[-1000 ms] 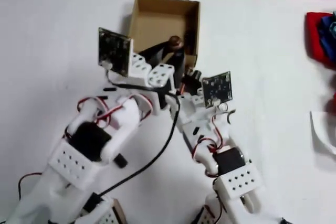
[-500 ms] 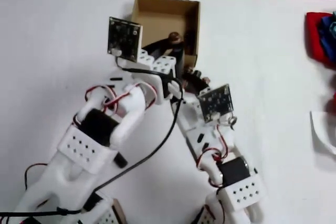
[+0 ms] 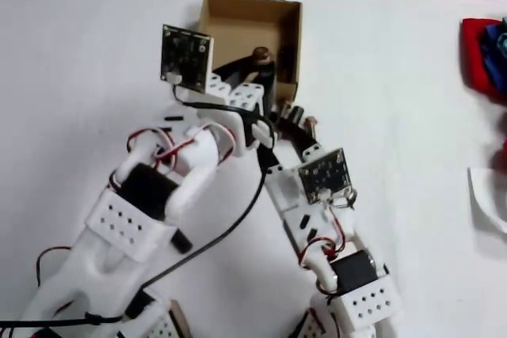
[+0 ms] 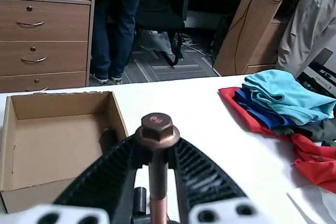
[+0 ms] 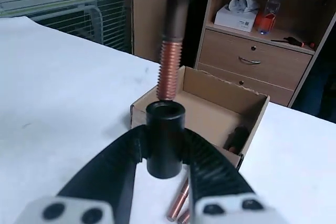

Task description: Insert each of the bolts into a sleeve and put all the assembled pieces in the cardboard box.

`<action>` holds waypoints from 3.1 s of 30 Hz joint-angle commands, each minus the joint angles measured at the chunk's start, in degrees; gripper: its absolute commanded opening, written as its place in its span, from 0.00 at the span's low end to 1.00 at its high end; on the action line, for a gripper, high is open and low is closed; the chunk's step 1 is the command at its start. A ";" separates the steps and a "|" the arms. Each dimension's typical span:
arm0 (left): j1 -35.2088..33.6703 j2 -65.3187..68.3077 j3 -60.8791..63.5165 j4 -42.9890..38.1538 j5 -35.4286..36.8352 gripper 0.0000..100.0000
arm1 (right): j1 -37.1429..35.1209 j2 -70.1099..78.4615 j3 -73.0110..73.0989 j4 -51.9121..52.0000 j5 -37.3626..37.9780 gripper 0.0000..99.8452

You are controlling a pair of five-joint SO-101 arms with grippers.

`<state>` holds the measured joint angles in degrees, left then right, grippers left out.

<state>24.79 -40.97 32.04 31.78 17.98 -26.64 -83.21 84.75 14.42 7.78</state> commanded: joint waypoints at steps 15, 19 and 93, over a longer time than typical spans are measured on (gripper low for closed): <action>4.31 -0.26 -2.42 3.16 0.09 0.03 | 0.66 -1.63 -0.26 -0.92 0.35 0.02; 3.96 -0.44 -2.51 3.16 0.00 0.03 | 0.66 -1.63 -0.26 -0.92 0.35 0.02; -2.29 8.35 -13.41 20.75 -0.18 0.17 | 5.05 -1.98 -1.23 -1.01 -3.87 0.02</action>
<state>25.05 -33.14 18.07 53.41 18.07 -22.33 -83.82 85.36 14.51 6.64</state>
